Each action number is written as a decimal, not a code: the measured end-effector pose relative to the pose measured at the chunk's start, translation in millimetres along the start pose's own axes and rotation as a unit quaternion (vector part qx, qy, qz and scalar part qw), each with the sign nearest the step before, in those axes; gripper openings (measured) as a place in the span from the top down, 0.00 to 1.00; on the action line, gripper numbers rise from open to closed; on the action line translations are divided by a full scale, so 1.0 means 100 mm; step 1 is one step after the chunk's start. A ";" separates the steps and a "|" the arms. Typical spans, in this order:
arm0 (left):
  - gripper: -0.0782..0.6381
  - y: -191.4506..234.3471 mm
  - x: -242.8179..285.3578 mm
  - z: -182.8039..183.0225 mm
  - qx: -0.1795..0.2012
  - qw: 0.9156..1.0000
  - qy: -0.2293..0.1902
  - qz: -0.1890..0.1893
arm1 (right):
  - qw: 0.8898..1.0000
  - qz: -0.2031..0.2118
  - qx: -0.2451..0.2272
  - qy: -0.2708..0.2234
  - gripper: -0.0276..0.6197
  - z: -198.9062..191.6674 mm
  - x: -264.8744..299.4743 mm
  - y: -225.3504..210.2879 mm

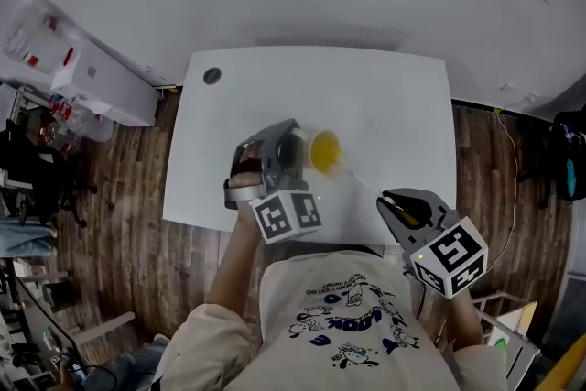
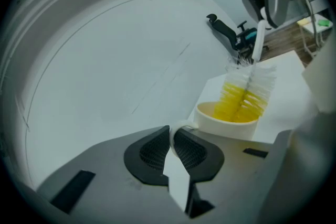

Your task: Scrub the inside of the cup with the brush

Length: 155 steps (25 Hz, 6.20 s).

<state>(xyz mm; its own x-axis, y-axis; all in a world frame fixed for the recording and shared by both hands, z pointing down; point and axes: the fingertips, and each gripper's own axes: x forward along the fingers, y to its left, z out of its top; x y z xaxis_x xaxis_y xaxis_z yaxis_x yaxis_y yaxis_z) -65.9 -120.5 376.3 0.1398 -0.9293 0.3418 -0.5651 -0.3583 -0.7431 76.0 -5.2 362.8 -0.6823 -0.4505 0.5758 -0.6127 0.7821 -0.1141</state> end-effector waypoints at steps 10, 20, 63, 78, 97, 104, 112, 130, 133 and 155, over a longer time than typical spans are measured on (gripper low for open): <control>0.84 -0.11 -0.02 0.06 0.028 0.999 -0.015 -0.022 | 0.997 0.029 -0.022 0.062 0.88 -0.04 0.11 -0.02; 0.84 -0.27 0.02 0.08 0.038 0.998 -0.016 -0.053 | 0.988 0.042 -0.104 0.108 0.88 0.05 0.11 0.08; 0.84 -0.34 -0.05 0.16 0.005 0.992 -0.071 -0.102 | 0.989 0.099 0.075 0.077 0.88 0.01 0.14 -0.46; 0.84 -0.29 0.11 -0.04 -0.131 0.980 -0.008 -0.151 | 0.990 0.090 0.059 0.086 0.88 -0.06 0.19 -0.33; 0.84 -0.34 0.15 -0.10 -0.163 0.971 0.023 -0.172 | 0.984 0.085 -0.089 0.131 0.88 0.24 0.12 0.02; 0.84 -0.41 0.11 -0.02 -0.135 0.975 0.018 -0.175 | 0.976 0.075 -0.133 0.156 0.88 0.29 0.08 0.06; 0.84 -0.48 0.05 0.04 -0.086 0.983 0.008 -0.165 | 0.976 0.079 -0.118 0.163 0.88 0.25 0.10 0.03; 0.84 -0.49 -0.09 0.16 -0.024 0.985 -0.047 -0.166 | 0.986 0.101 0.003 0.131 0.88 0.16 0.07 -0.23; 0.84 -0.46 -0.09 0.17 -0.031 0.985 -0.053 -0.161 | 0.987 0.102 0.024 0.121 0.88 0.15 0.05 -0.29; 0.84 -0.21 -0.11 0.04 -0.149 0.976 -0.044 -0.155 | 0.983 0.116 0.118 0.078 0.88 0.02 0.05 -0.24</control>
<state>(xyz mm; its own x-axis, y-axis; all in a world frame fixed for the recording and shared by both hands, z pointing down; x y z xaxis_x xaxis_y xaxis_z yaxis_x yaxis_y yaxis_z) -52.4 -102.6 386.1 0.4032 -0.7893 0.4630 -0.6947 -0.5934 -0.4065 86.7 -27.2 366.5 -0.7560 -0.1867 0.6274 -0.5365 0.7260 -0.4303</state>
